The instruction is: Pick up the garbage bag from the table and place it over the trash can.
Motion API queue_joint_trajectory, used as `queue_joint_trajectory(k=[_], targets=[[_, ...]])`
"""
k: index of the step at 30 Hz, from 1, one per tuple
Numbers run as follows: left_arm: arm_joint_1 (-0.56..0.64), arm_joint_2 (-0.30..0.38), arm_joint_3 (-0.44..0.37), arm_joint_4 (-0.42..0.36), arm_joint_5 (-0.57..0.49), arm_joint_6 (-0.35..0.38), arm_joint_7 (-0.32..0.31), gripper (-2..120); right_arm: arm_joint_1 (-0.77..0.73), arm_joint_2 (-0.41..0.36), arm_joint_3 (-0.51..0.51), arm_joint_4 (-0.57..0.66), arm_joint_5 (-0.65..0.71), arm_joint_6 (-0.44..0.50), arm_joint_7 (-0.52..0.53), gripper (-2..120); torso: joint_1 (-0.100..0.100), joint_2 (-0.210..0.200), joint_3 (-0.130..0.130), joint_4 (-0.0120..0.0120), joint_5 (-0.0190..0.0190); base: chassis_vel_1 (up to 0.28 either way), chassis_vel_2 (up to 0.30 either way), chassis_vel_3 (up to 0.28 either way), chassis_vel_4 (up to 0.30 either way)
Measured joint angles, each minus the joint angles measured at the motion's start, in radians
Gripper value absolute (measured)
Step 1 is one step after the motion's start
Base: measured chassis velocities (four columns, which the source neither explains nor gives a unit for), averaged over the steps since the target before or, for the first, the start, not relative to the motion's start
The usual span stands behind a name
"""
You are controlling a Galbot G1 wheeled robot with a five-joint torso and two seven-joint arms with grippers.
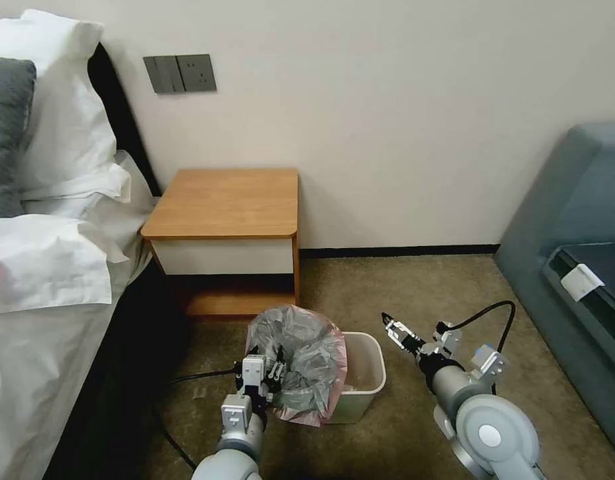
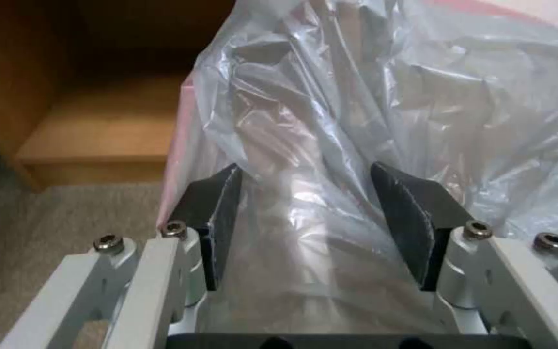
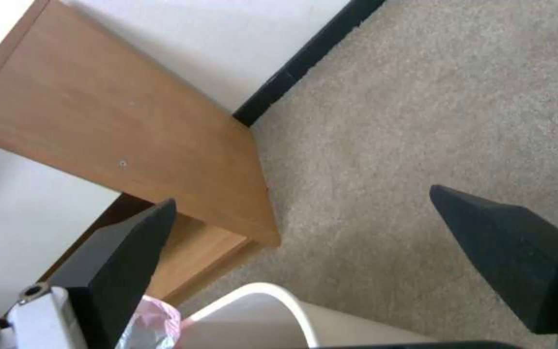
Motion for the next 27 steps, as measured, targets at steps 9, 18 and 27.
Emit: queue_joint_trajectory(k=[9,18,27], targets=[[-0.055,0.010,0.012,0.000,-0.088,0.138,-0.067,52,0.002,0.004,-0.006,-0.017,-0.011,0.004,-0.001,100,0.000,0.000,0.000,0.0000,0.0000,0.000,0.000,0.000,0.000],[-0.093,0.016,0.019,-0.015,-0.216,0.245,-0.117,48,0.004,0.004,-0.011,-0.026,-0.014,0.004,-0.002,100,0.000,0.000,0.000,0.0000,0.0000,0.000,0.000,0.000,0.000],[-0.108,0.013,0.019,-0.020,-0.269,0.296,-0.151,43,0.000,0.008,-0.010,-0.035,-0.021,0.007,-0.004,100,0.000,0.000,0.000,0.0001,0.0001,0.000,0.000,0.000,0.000]])
